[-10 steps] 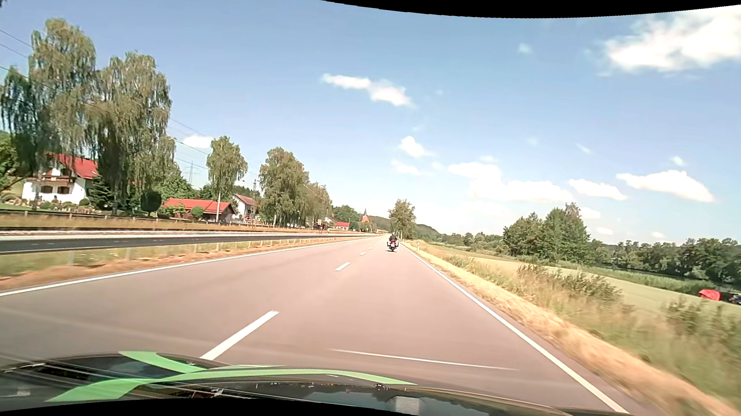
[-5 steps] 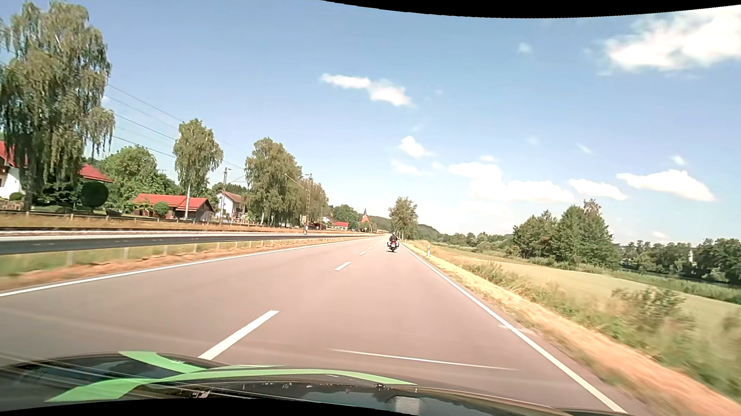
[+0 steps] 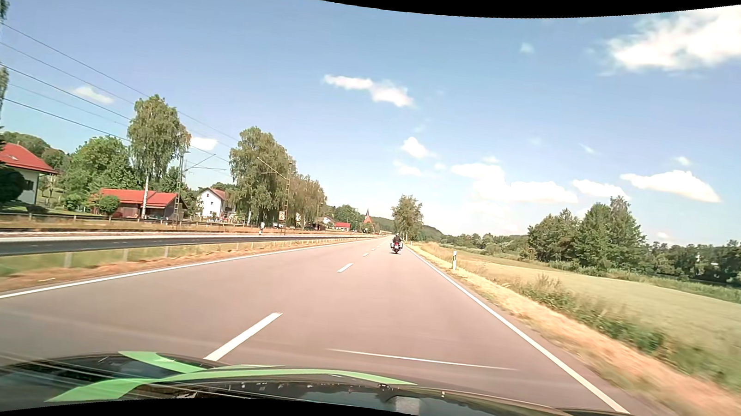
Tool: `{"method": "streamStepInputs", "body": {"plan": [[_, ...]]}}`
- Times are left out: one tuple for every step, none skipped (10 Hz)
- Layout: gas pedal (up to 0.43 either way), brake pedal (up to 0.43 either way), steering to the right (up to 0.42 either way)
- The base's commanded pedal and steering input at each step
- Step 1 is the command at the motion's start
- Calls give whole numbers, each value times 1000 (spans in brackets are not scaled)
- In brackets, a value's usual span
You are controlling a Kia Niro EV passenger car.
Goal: Follow the waypoints while adhering to traffic rules and regulations
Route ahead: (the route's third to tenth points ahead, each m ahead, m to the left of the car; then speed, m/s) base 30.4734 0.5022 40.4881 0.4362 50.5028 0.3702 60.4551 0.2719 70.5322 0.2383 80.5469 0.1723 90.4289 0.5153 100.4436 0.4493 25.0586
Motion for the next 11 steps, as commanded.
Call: {"method": "streamStepInputs", "body": {"plan": [[551,0,-8],[551,0,-7],[551,0,-7],[551,0,-8],[551,0,-7],[551,0,-7],[551,0,-7],[551,0,-9],[551,0,-10],[551,0,-11],[551,0,-12]]}}
